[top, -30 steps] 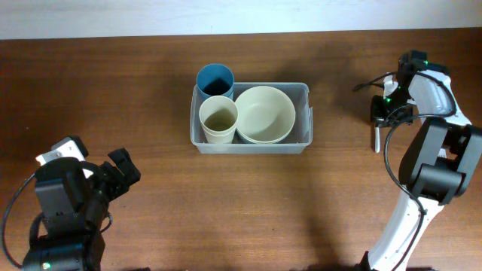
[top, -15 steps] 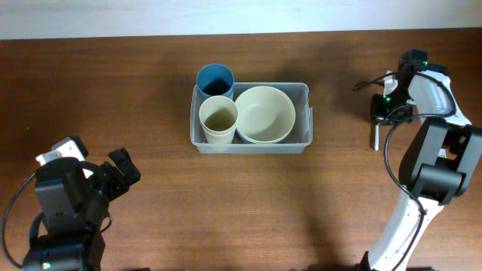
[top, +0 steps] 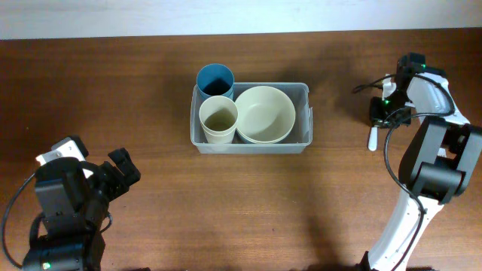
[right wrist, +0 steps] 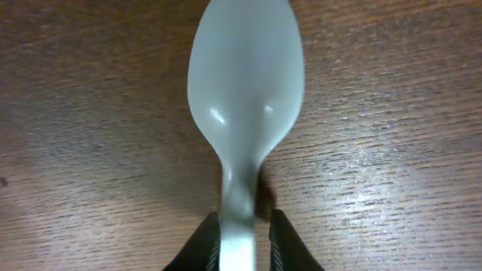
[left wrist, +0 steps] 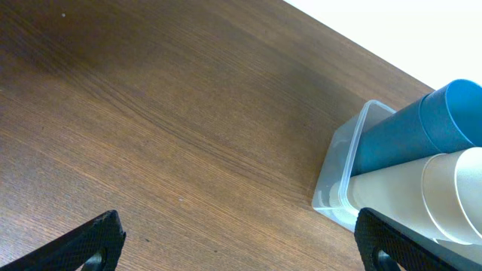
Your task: Pack container
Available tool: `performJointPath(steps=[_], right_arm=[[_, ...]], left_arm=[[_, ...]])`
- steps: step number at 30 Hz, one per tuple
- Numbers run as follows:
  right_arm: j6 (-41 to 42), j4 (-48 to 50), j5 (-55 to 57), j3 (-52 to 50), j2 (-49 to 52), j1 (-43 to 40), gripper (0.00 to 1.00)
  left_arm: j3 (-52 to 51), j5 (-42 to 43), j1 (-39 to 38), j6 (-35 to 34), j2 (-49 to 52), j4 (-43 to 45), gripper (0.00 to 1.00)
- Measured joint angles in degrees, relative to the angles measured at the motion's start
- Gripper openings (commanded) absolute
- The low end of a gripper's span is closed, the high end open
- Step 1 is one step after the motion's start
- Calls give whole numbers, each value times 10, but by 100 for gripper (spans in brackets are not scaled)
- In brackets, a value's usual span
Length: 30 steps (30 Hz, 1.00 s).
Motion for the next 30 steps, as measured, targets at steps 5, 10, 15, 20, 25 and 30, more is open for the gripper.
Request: performJointPath(steps=[5, 10, 15, 20, 25, 30], right_arm=[[0, 1, -10, 0, 3, -2, 25], [0, 1, -14, 0, 4, -2, 11], [0, 1, -13, 2, 7, -4, 4], [0, 0, -13, 3, 7, -3, 4], [0, -14, -19, 16, 14, -5, 4], [1, -46, -33, 47, 30, -12, 4]], left_arm=[[0, 0, 0, 0, 0, 0, 100], [0, 0, 0, 0, 0, 0, 100], [0, 0, 0, 0, 0, 0, 100], [0, 0, 0, 0, 0, 0, 100], [0, 0, 0, 0, 0, 0, 100], [0, 0, 0, 0, 0, 0, 99]])
